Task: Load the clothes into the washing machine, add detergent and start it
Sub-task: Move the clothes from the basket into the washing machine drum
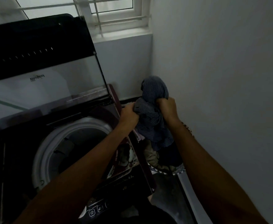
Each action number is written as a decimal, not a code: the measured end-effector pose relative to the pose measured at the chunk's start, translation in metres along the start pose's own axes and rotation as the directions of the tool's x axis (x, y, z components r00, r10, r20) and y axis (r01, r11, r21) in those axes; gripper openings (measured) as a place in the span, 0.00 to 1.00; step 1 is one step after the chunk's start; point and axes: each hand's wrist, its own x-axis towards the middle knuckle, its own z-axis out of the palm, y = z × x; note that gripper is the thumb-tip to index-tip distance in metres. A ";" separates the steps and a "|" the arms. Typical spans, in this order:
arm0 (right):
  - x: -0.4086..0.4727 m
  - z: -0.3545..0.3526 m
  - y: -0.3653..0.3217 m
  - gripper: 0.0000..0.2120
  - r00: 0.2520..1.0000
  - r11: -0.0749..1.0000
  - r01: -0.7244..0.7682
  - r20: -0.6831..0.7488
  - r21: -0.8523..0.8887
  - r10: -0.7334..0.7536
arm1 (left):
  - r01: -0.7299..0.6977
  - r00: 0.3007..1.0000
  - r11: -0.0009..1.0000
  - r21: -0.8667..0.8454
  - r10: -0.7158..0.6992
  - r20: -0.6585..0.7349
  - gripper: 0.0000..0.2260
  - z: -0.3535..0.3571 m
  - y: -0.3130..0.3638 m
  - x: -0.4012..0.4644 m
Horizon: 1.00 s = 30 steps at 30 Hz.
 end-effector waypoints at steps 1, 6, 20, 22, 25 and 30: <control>0.001 -0.001 0.009 0.08 0.997 0.995 -0.079 0.014 -0.055 0.080 | -0.034 0.999 0.999 -0.002 0.034 -0.005 0.10 -0.001 -0.002 -0.001; 0.006 -0.004 0.033 0.16 0.931 0.945 -0.324 0.164 -0.045 0.327 | -0.118 0.993 0.992 0.033 0.119 -0.026 0.07 -0.003 -0.007 -0.010; -0.048 0.001 -0.016 0.15 0.948 0.894 -0.265 0.268 0.361 0.172 | -0.255 0.947 0.958 -0.129 0.221 -0.232 0.13 -0.031 0.049 -0.021; -0.058 0.008 -0.028 0.14 0.945 0.896 -0.234 0.307 0.377 0.118 | -0.276 0.932 0.953 -0.122 0.235 -0.276 0.14 -0.044 0.059 -0.024; -0.062 0.029 -0.035 0.19 0.934 0.909 -0.249 0.333 0.334 0.134 | -0.306 0.901 0.949 -0.076 0.263 -0.345 0.11 -0.067 0.067 -0.035; -0.077 0.077 -0.035 0.23 0.865 0.895 -0.397 0.410 0.203 0.291 | -0.243 0.873 0.970 0.000 0.218 -0.436 0.08 -0.114 0.050 -0.051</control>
